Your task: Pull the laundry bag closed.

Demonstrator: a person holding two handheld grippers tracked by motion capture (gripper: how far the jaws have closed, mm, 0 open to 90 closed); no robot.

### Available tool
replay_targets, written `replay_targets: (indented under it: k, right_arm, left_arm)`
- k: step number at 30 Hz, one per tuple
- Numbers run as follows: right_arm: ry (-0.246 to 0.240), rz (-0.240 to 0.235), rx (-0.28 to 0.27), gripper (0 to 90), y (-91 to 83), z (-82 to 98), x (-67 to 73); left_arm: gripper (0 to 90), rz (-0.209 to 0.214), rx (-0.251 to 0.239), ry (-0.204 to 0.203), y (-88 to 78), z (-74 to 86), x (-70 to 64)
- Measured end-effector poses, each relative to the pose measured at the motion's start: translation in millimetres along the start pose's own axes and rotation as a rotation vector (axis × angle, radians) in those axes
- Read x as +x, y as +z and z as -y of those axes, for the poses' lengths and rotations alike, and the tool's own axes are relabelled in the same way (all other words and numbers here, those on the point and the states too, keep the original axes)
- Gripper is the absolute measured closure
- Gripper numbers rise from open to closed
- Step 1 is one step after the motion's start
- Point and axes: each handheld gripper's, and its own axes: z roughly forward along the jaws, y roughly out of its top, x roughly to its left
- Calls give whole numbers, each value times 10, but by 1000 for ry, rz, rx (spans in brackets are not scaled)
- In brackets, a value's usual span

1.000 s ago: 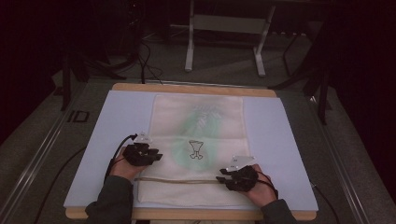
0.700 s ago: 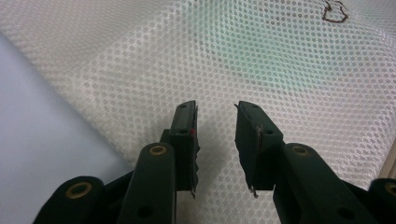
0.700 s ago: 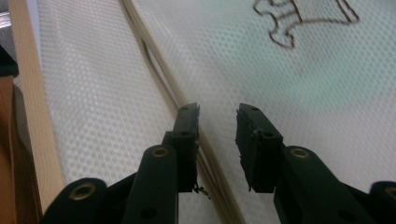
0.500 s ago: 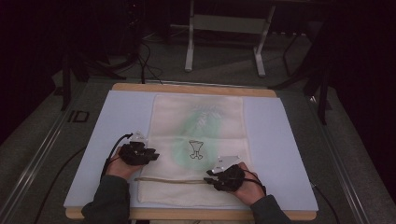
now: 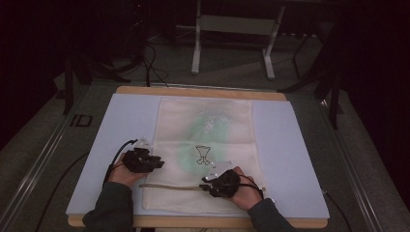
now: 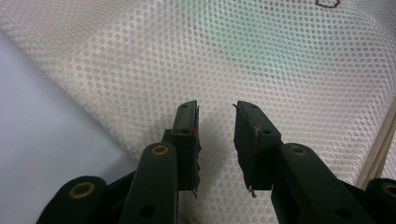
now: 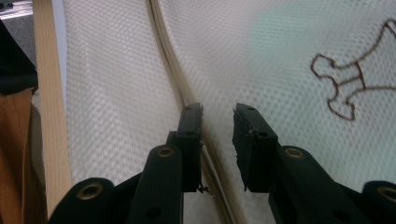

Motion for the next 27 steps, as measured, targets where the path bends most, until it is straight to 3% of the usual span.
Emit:
replay_targets:
  k: [17,27]
  right_arm:
    - [-31,-31,-22,745,194,-242,74]
    - [-54,-64,-31,785,403,-409,167]
  left_arm:
    - [708,-9,9,-12,-91,121,-5]
    - [725,7,-4,-19,-123,142,-5]
